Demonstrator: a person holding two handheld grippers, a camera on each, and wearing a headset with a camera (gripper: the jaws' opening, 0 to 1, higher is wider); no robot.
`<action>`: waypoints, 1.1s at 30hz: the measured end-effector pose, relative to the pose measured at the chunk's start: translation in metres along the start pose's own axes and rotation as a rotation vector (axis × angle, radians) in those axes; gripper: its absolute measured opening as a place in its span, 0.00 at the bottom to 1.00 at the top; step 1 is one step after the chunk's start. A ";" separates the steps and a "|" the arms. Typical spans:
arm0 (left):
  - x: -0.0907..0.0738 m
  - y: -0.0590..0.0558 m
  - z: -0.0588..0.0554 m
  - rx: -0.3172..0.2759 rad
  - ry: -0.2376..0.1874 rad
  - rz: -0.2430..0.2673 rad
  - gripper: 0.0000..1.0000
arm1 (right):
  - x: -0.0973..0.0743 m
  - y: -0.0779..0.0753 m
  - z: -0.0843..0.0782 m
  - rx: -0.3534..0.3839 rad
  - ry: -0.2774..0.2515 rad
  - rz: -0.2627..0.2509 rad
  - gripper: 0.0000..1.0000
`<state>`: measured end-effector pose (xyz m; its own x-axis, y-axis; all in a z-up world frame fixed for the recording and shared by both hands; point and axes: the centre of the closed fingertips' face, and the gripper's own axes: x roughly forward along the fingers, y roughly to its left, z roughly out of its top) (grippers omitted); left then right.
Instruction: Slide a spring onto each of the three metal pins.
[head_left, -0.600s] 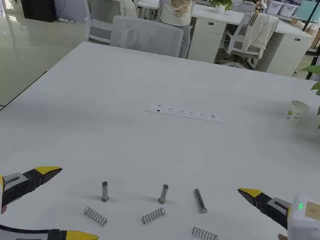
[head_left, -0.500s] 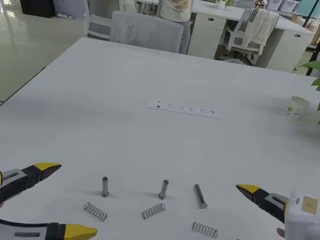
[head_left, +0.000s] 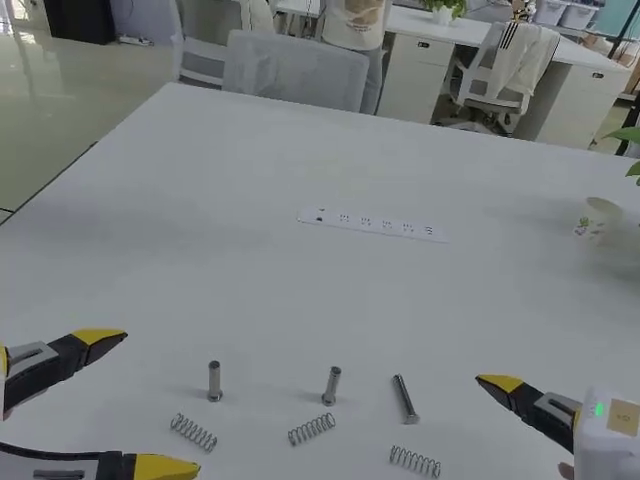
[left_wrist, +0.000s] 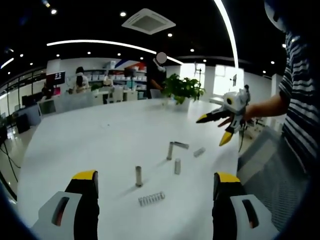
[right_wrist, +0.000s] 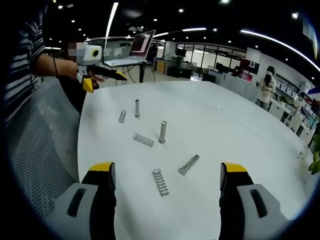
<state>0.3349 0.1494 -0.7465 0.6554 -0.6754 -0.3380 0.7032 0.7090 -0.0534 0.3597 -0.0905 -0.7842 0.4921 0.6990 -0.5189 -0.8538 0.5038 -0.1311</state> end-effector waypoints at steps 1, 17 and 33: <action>0.000 0.000 0.001 -0.001 -0.003 -0.001 0.93 | 0.000 0.000 0.000 -0.002 0.002 0.001 0.86; 0.002 -0.001 0.002 0.003 0.003 -0.010 0.92 | -0.004 -0.003 -0.001 -0.002 0.003 -0.008 0.86; 0.000 -0.002 0.001 -0.004 -0.003 -0.005 0.92 | -0.005 -0.004 0.000 0.002 -0.006 -0.012 0.86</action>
<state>0.3336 0.1477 -0.7459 0.6530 -0.6793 -0.3348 0.7050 0.7067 -0.0589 0.3602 -0.0961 -0.7808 0.5034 0.6958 -0.5122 -0.8475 0.5131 -0.1359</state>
